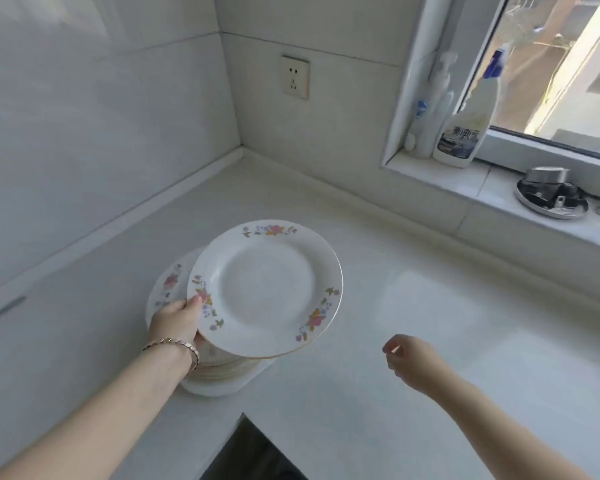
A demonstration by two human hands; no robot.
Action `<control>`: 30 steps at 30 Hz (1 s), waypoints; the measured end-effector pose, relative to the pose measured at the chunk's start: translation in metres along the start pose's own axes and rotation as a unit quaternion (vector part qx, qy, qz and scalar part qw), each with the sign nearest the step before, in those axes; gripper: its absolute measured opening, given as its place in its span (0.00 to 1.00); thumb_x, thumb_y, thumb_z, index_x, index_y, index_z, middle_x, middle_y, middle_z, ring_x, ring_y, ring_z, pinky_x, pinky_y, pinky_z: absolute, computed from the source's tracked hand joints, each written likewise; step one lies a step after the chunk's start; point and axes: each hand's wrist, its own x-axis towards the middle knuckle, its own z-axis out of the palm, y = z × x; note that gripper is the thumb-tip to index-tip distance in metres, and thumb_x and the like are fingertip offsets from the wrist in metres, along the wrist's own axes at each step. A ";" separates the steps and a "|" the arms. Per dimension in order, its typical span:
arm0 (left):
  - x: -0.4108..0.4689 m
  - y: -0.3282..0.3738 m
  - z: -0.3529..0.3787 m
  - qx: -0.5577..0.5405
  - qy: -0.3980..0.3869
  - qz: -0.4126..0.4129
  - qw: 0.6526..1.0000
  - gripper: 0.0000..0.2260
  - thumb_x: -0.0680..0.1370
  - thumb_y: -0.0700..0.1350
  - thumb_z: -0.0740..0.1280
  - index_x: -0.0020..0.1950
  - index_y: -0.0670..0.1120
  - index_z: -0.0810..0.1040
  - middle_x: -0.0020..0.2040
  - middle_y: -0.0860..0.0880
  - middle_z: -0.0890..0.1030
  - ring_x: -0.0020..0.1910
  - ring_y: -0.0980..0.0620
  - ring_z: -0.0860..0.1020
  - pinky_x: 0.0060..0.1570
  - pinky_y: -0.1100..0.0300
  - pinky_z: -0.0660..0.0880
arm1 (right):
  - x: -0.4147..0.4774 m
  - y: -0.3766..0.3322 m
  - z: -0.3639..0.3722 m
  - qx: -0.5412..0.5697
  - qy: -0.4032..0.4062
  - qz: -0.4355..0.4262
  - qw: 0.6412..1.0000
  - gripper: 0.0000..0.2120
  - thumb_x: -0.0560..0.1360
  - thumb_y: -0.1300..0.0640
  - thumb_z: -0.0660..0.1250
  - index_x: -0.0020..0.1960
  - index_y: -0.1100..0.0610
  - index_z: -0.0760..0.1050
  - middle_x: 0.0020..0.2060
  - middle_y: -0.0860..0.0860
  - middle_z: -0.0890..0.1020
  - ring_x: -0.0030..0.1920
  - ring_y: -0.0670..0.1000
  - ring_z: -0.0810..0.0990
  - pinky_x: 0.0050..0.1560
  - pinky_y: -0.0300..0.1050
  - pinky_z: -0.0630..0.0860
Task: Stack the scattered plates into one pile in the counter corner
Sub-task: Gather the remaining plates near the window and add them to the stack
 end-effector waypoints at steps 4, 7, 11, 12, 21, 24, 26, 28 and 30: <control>0.029 0.009 -0.018 -0.006 0.023 -0.023 0.999 0.05 0.65 0.45 0.70 0.35 0.43 0.79 0.33 0.45 0.78 0.44 0.44 0.76 0.59 0.38 0.74 | 0.013 -0.029 0.015 -0.012 -0.017 -0.005 1.000 0.08 0.74 0.61 0.58 0.44 0.48 0.70 0.42 0.49 0.79 0.43 0.51 0.78 0.40 0.39 0.72; 0.042 0.007 -0.025 0.013 0.044 -0.031 0.998 0.08 0.75 0.39 0.67 0.36 0.41 0.79 0.32 0.46 0.76 0.42 0.45 0.75 0.54 0.45 0.75 | 0.018 -0.040 0.016 -0.028 -0.019 0.001 0.999 0.08 0.75 0.60 0.58 0.46 0.48 0.71 0.43 0.48 0.79 0.47 0.51 0.80 0.40 0.38 0.71; 0.061 -0.004 -0.036 0.026 0.054 -0.037 0.998 0.14 0.74 0.40 0.68 0.28 0.46 0.74 0.38 0.41 0.76 0.42 0.47 0.73 0.53 0.46 0.75 | 0.025 -0.049 0.010 -0.041 -0.014 0.015 0.999 0.09 0.74 0.59 0.57 0.44 0.46 0.71 0.44 0.47 0.80 0.47 0.51 0.81 0.43 0.41 0.75; 0.064 -0.007 -0.038 0.026 0.046 -0.045 0.998 0.14 0.74 0.40 0.68 0.28 0.45 0.74 0.40 0.41 0.76 0.42 0.47 0.74 0.56 0.43 0.75 | 0.027 -0.051 0.008 -0.044 -0.013 0.016 0.999 0.09 0.74 0.59 0.57 0.43 0.46 0.71 0.45 0.48 0.80 0.47 0.51 0.82 0.45 0.42 0.76; 0.073 -0.008 -0.056 0.234 0.043 0.028 0.971 0.13 0.72 0.50 0.65 0.34 0.41 0.74 0.35 0.40 0.74 0.35 0.46 0.71 0.34 0.58 0.66 | 0.037 -0.070 0.007 -0.072 -0.020 0.006 0.997 0.09 0.74 0.59 0.56 0.47 0.48 0.72 0.47 0.50 0.80 0.47 0.52 0.82 0.47 0.44 0.77; 0.066 0.002 -0.061 0.391 0.013 0.062 0.918 0.21 0.68 0.59 0.62 0.33 0.40 0.74 0.30 0.41 0.78 0.29 0.44 0.75 0.31 0.59 0.67 | 0.038 -0.075 0.010 -0.085 -0.023 -0.001 0.996 0.09 0.74 0.58 0.56 0.48 0.49 0.73 0.48 0.50 0.80 0.48 0.51 0.82 0.49 0.44 0.77; 0.065 0.004 -0.062 0.481 0.001 0.077 0.873 0.22 0.72 0.59 0.63 0.36 0.40 0.76 0.31 0.43 0.80 0.31 0.44 0.78 0.31 0.60 0.68 | 0.038 -0.076 0.012 -0.091 -0.026 -0.006 0.995 0.08 0.75 0.58 0.56 0.48 0.48 0.71 0.48 0.49 0.80 0.47 0.51 0.82 0.49 0.44 0.78; 0.064 0.007 -0.062 0.542 -0.002 0.089 0.835 0.22 0.74 0.60 0.61 0.40 0.40 0.78 0.31 0.46 0.78 0.36 0.44 0.78 0.32 0.60 0.68 | 0.038 -0.077 0.015 -0.091 -0.028 -0.007 0.995 0.08 0.75 0.58 0.56 0.48 0.49 0.72 0.46 0.49 0.79 0.46 0.51 0.82 0.48 0.44 0.78; 0.060 0.011 -0.061 0.588 0.005 0.094 0.804 0.22 0.75 0.61 0.59 0.44 0.42 0.77 0.33 0.47 0.75 0.38 0.44 0.76 0.35 0.60 0.67 | 0.038 -0.077 0.017 -0.092 -0.030 -0.007 0.995 0.09 0.75 0.58 0.56 0.50 0.50 0.73 0.45 0.49 0.80 0.45 0.51 0.82 0.47 0.44 0.78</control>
